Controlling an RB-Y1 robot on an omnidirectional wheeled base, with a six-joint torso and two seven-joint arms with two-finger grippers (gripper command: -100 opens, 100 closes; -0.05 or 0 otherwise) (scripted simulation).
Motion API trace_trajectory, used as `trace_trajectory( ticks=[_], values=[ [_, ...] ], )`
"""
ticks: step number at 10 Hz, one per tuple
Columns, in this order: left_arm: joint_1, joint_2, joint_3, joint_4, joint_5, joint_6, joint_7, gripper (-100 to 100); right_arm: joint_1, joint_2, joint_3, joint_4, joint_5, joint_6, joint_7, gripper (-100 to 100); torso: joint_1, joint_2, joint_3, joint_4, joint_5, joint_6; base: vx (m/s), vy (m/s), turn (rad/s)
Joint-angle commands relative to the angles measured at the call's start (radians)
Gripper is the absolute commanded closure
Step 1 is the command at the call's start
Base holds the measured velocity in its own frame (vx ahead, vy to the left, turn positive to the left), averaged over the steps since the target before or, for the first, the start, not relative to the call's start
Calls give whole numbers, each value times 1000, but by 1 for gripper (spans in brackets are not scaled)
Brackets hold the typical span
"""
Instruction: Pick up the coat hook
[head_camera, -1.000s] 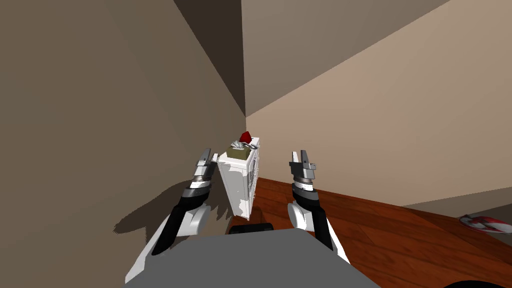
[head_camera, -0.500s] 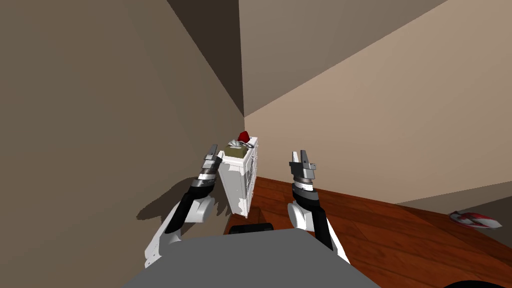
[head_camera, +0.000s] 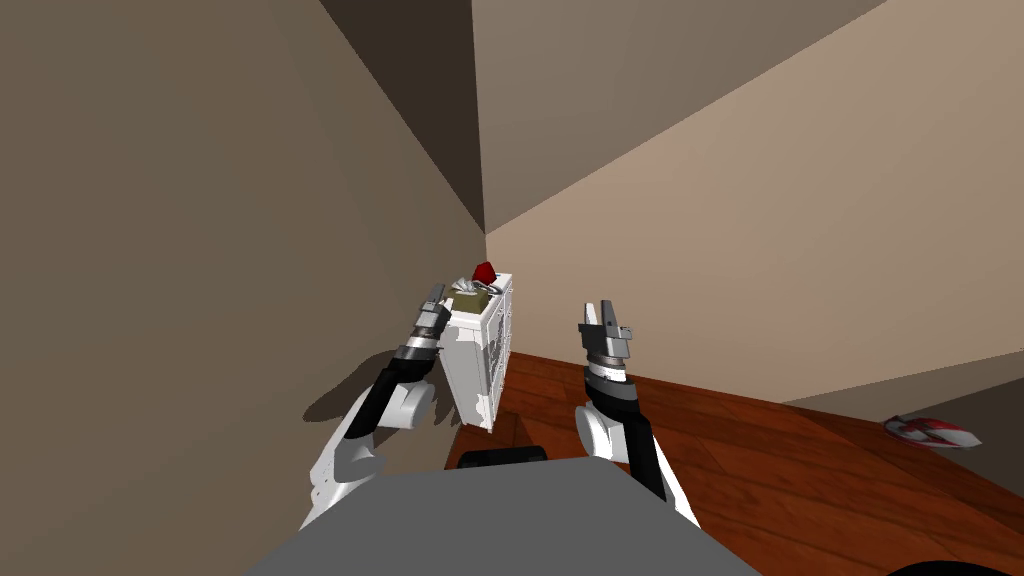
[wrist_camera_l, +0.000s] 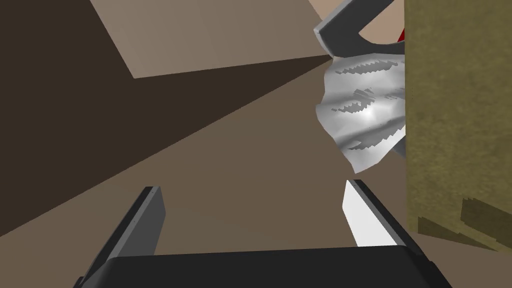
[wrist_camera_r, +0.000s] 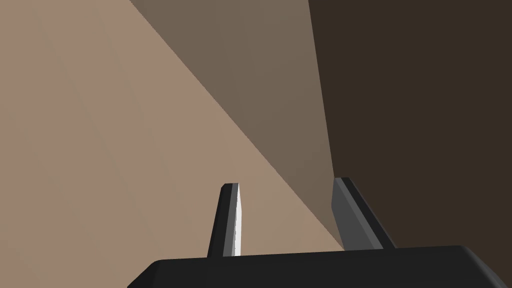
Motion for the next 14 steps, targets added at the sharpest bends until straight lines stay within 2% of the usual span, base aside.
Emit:
trace_trajectory(
  ticks=[1, 2, 3, 4, 5, 7, 8, 10, 11, 13, 14],
  values=[
    [-32, 0, -5, 6, 1, 50, 2, -100, 0, 0, 0, 0, 0, 0, 0, 0, 0, 0, 0, 0, 0, 0, -45, -47, -9],
    [-71, 6, -9, 20, 7, 82, 11, -100, 0, 0, 0, 0, 0, 0, 0, 0, 0, 0, 0, 0, 0, 0, -68, -76, -21],
    [-89, 6, -9, 20, 7, 115, 11, -100, 0, 0, 0, 0, 0, 0, 0, 0, -2, 1, 1, 0, 0, 0, -62, -65, -6],
    [-89, 6, -9, 20, 7, 126, 11, -100, 0, 0, 0, 0, 0, 0, 0, 0, -1, 1, 1, 0, 0, 0, -24, -27, 2],
    [-135, 11, -12, 35, 14, 166, 19, -100, 0, 0, 0, 0, 0, 0, 0, 0, 1, 0, 0, 0, 0, 0, -44, -60, -18],
    [-148, 11, -12, 35, 14, 200, 19, -100, 0, 0, 0, 0, 0, 0, 0, 0, 0, 0, 0, 0, 0, 0, -29, -36, -4],
    [-192, 15, -14, 53, 20, 236, 29, -100, 0, 0, 0, 0, 0, 0, 0, 0, 2, -1, 0, 0, 0, 0, -32, -37, -21],
    [-208, 15, -14, 53, 20, 276, 29, -100, 0, 0, 0, 0, 0, 0, 0, 0, 0, 0, 0, 0, 0, 0, -34, -34, -4],
    [-256, 18, -16, 72, 27, 315, 38, -100, 0, 0, 0, 0, 0, 0, 0, 0, 2, -1, 0, 0, 0, 0, -31, -37, -15],
    [-270, 18, -16, 72, 27, 355, 38, -100, 0, 0, 0, 0, 0, 0, 0, 0, 1, 0, 0, 0, 0, 0, -29, -29, -6],
    [-318, 21, -16, 92, 34, 393, 48, -100, 0, 0, 0, 0, 0, 0, 0, 0, 2, -1, 0, 0, 0, 0, -31, -37, -15]
  ],
)
